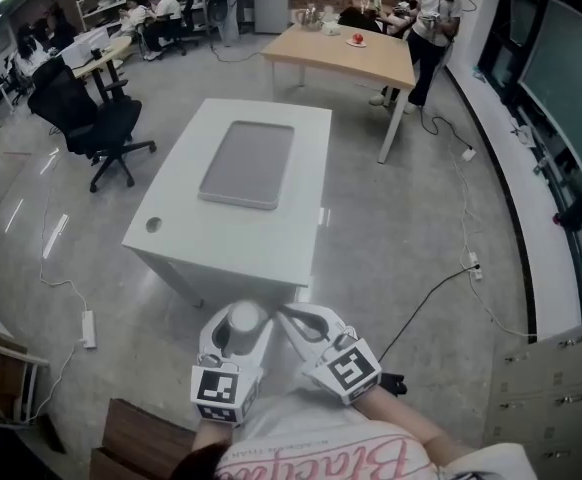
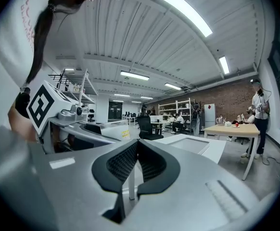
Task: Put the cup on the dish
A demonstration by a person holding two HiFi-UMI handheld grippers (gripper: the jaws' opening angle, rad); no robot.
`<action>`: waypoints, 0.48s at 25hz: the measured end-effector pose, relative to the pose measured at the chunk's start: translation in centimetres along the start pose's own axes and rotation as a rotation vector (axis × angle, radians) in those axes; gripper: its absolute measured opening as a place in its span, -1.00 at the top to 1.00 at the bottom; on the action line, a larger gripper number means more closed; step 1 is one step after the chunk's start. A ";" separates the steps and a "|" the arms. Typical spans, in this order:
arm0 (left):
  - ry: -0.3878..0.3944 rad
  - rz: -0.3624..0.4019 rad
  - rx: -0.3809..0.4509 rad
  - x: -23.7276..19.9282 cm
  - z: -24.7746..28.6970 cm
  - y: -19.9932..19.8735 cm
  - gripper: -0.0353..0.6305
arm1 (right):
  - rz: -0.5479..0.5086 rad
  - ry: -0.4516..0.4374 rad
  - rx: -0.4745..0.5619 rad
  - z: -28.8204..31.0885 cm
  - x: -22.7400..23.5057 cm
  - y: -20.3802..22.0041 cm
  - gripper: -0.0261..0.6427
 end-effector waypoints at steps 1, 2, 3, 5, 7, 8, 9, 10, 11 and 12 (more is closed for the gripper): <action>-0.008 -0.005 0.002 -0.2 0.4 -0.2 0.12 | -0.008 -0.003 0.011 0.1 0.5 -0.3 0.92; -0.015 -0.012 0.004 -0.3 0.7 -0.4 0.12 | -0.012 -0.008 0.024 0.2 1.0 -0.5 0.92; -0.022 -0.019 0.004 -0.4 1.0 -0.6 0.12 | -0.010 -0.016 0.036 0.2 1.4 -0.7 0.92; -0.032 -0.035 0.004 -0.5 1.7 -0.8 0.12 | -0.009 -0.027 0.052 0.2 2.1 -0.9 0.92; -0.040 -0.045 0.002 -0.7 2.3 -1.0 0.12 | -0.024 -0.033 0.051 0.5 2.7 -1.0 0.92; -0.043 -0.048 0.001 -0.7 2.5 -1.1 0.12 | -0.028 -0.038 0.049 0.6 2.8 -1.1 0.92; -0.045 -0.051 -0.001 -0.8 2.7 -1.1 0.12 | -0.028 -0.044 0.049 0.8 2.9 -1.1 0.92; -0.047 -0.053 -0.002 -0.9 2.8 -1.1 0.12 | -0.026 -0.048 0.052 0.9 3.0 -1.1 0.92; -0.049 -0.054 -0.004 -1.0 3.0 -1.2 0.12 | -0.024 -0.051 0.053 0.9 3.2 -1.1 0.92; -0.051 -0.055 -0.004 -1.0 3.2 -1.3 0.12 | -0.021 -0.053 0.052 1.0 3.4 -1.0 0.92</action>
Point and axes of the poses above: the fingertips, and each gripper's own axes: z forward along the fingers, x to its right, y out of its underside, the point moved 4 cm from there along -z, backward along the fingers, and after that the axes turned 14 degrees about -x, right-handed, at the moved point
